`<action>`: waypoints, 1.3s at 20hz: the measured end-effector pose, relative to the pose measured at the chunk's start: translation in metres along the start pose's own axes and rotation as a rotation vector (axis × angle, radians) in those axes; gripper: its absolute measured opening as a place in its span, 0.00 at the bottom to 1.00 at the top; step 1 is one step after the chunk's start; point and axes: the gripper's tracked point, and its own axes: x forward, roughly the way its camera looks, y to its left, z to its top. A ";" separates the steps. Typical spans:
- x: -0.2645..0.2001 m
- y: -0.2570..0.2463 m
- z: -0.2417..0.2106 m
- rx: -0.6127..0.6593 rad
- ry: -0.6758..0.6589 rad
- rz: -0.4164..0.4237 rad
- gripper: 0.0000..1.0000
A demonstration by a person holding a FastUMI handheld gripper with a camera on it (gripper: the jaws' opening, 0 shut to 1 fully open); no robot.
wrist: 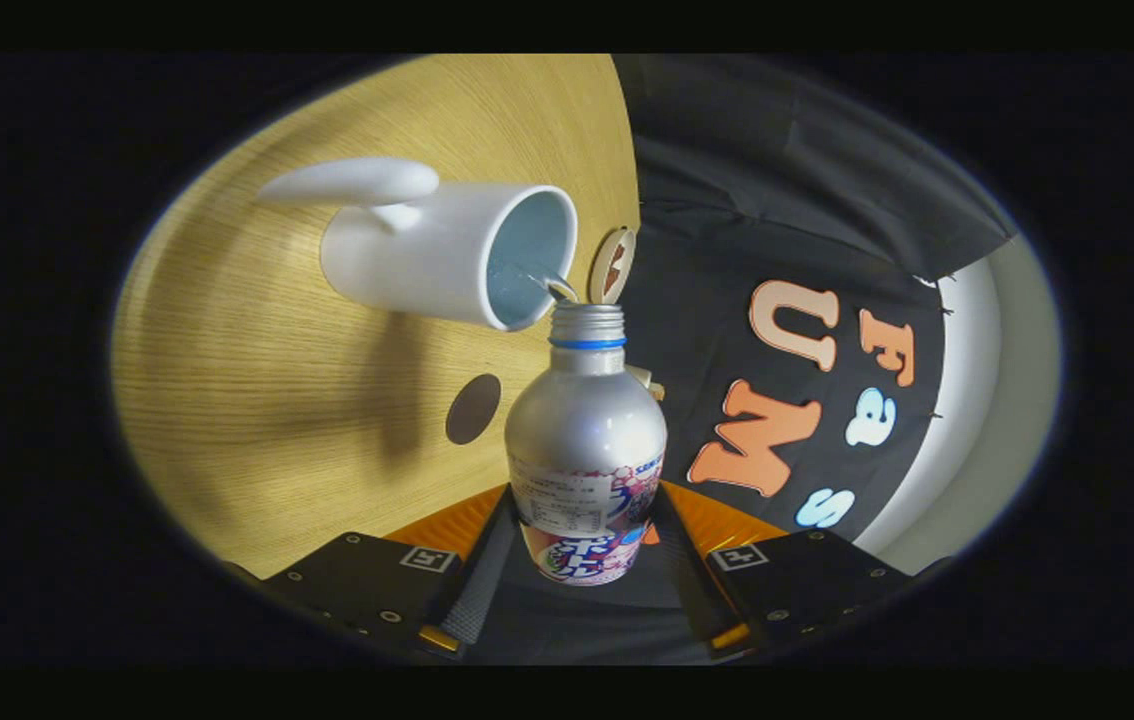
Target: Take the bottle from table, then pour the juice into the cup, finally place the bottle on the coaster
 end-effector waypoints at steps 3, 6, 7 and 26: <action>-0.002 -0.002 0.001 -0.021 -0.003 0.005 0.77; 0.000 -0.004 -0.002 -0.035 0.000 0.009 0.77; 0.000 -0.005 -0.001 -0.043 0.000 0.007 0.77; -0.001 -0.034 0.002 -0.162 0.008 -0.007 0.77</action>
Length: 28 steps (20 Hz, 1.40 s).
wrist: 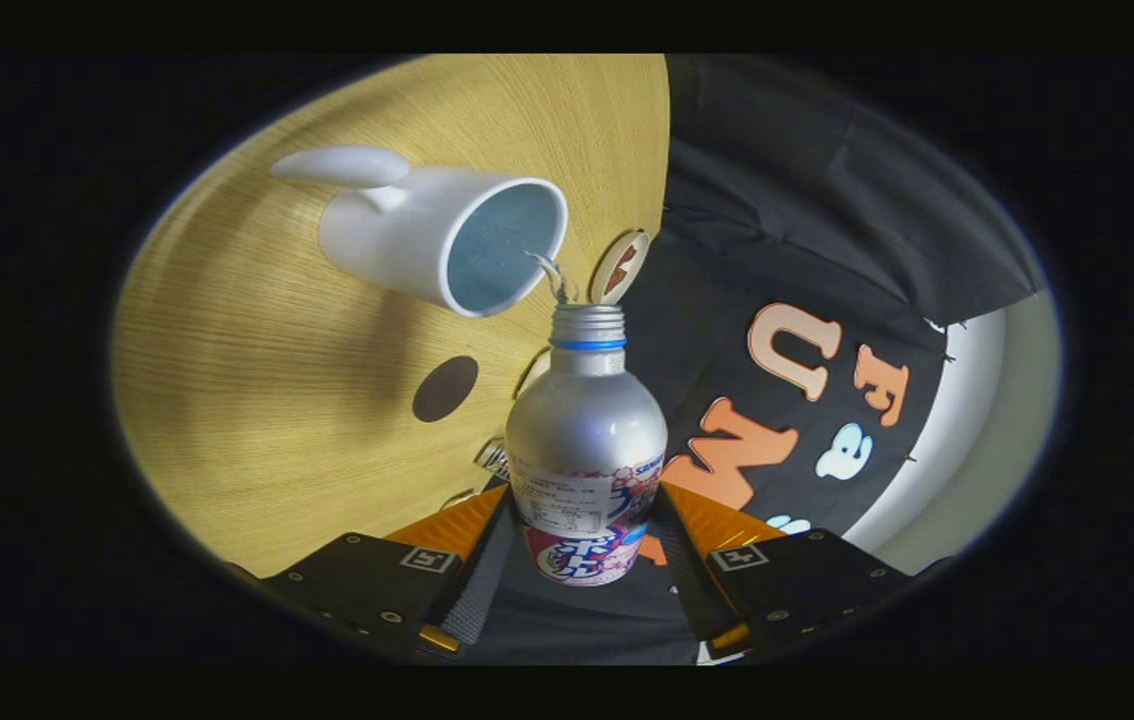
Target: Take the bottle from table, then pour the juice into the cup, finally place the bottle on the coaster
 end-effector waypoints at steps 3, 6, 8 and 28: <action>-0.001 -0.005 -0.001 -0.026 0.001 0.003 0.77; 0.000 -0.008 0.000 -0.036 -0.002 0.005 0.77; -0.001 -0.009 0.001 -0.052 -0.004 0.005 0.77; -0.006 -0.017 0.009 -0.123 -0.001 0.034 0.77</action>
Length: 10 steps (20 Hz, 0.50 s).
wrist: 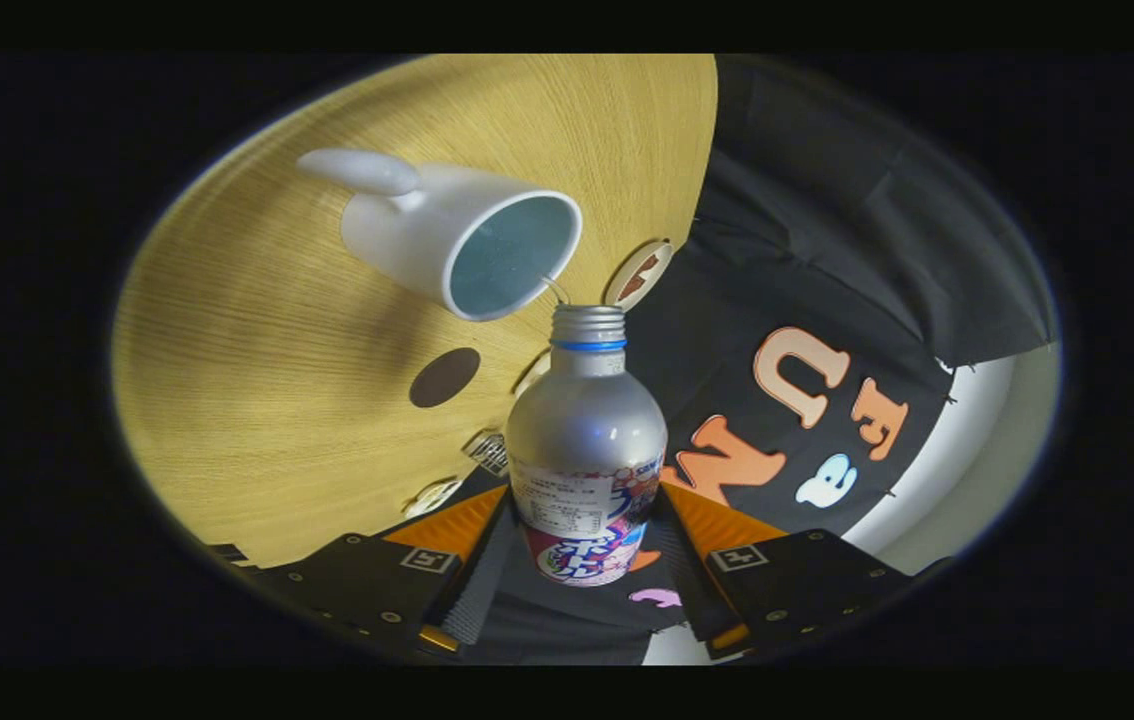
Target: Take the bottle from table, then pour the juice into the cup, finally place the bottle on the coaster
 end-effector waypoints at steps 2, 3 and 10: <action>0.000 0.005 -0.003 0.034 0.018 0.024 0.77; 0.001 0.011 -0.002 0.072 0.023 0.044 0.77; -0.002 0.035 0.007 0.222 -0.003 0.127 0.77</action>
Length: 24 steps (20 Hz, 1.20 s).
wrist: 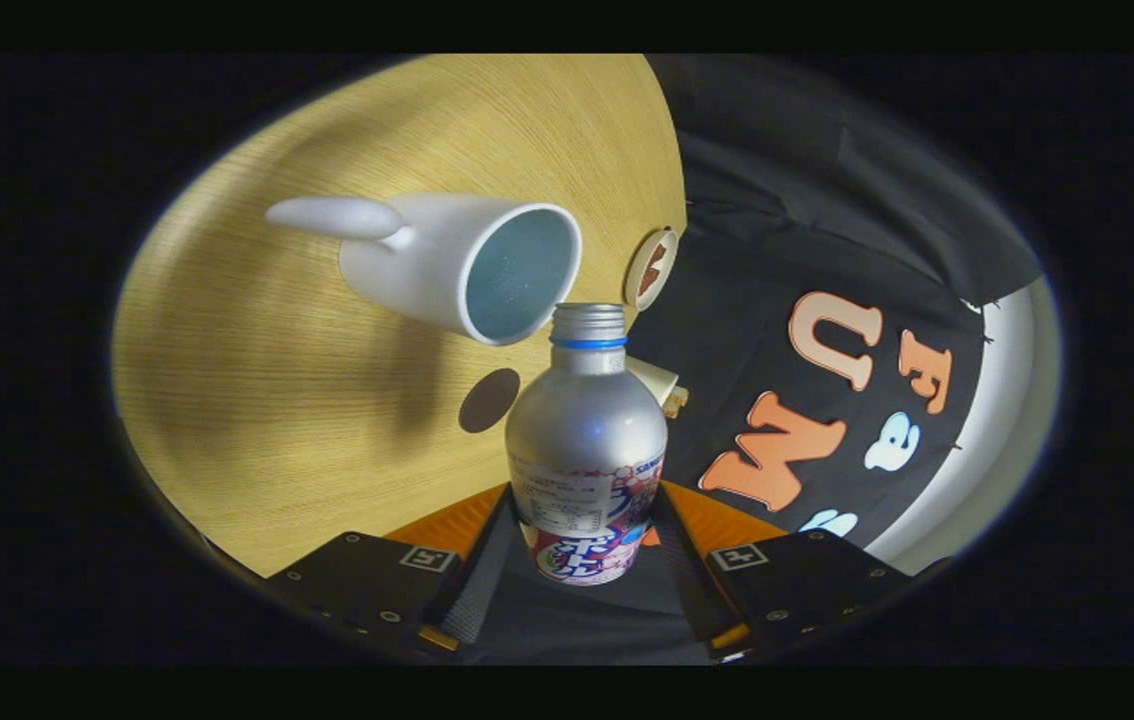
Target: Take the bottle from table, then pour the juice into the cup, finally place the bottle on the coaster
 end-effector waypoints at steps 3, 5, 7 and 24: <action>0.003 0.006 -0.004 0.062 0.003 0.016 0.77; 0.004 0.007 -0.008 0.094 0.004 0.018 0.77; 0.005 0.012 -0.011 0.146 0.007 0.028 0.77; 0.002 0.029 -0.021 0.739 -0.100 0.125 0.78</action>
